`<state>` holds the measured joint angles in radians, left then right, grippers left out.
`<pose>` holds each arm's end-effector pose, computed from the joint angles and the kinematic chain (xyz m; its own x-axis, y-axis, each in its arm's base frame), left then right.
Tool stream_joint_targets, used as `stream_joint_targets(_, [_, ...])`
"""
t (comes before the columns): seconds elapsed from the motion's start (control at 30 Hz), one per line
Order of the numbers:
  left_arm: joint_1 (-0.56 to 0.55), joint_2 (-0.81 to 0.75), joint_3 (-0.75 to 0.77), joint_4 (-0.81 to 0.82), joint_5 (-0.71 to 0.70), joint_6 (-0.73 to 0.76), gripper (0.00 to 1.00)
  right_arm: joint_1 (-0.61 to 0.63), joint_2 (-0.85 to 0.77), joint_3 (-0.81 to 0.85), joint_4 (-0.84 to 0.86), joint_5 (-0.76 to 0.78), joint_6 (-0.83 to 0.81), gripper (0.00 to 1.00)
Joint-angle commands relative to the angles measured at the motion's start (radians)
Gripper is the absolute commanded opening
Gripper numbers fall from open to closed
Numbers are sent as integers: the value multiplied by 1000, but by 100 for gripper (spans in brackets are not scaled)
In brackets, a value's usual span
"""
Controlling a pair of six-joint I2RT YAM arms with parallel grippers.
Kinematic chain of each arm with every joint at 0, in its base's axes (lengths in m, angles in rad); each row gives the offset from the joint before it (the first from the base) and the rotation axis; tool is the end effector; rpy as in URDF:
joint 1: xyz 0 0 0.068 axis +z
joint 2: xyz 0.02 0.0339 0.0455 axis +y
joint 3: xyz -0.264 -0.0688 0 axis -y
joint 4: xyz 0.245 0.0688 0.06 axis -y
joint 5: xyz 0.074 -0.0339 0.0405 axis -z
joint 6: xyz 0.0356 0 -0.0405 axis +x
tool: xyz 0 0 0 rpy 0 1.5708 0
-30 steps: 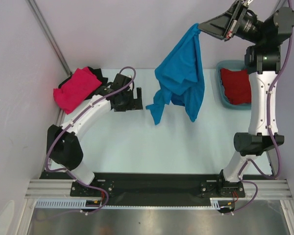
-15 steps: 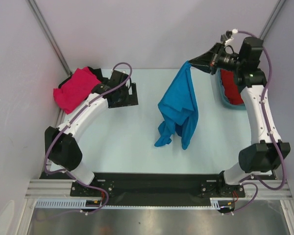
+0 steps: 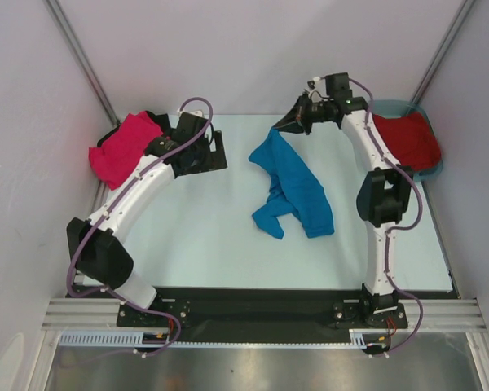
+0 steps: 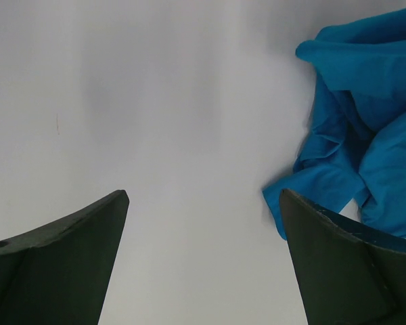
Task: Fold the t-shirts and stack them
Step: Move the tshirt to the center of the board
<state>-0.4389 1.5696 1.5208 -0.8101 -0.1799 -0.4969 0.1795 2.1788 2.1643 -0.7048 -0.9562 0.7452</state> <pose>0.3092 -0.1381 0.3429 -0.7513 -0.1654 -0.6388 -0.0522 0.9799 -0.1923 0.4747 0.1157 0.3243 -0.9563 0.2239 -0.1879 -0.0805 0.4161 0.9057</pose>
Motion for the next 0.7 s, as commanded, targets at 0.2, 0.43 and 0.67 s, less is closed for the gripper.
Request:
stream_joint_targets(0.2, [6, -17, 53, 3, -38, -23, 99, 113, 102, 102, 243, -203, 198, 0])
stream_joint_targets(0.43, [6, 53, 148, -8, -20, -25, 100, 85, 135, 184, 28, -26, -1, 13])
stream_joint_targets(0.67, [6, 83, 173, -12, 0, -28, 100, -57, 55, 154, -318, 400, -270, 48])
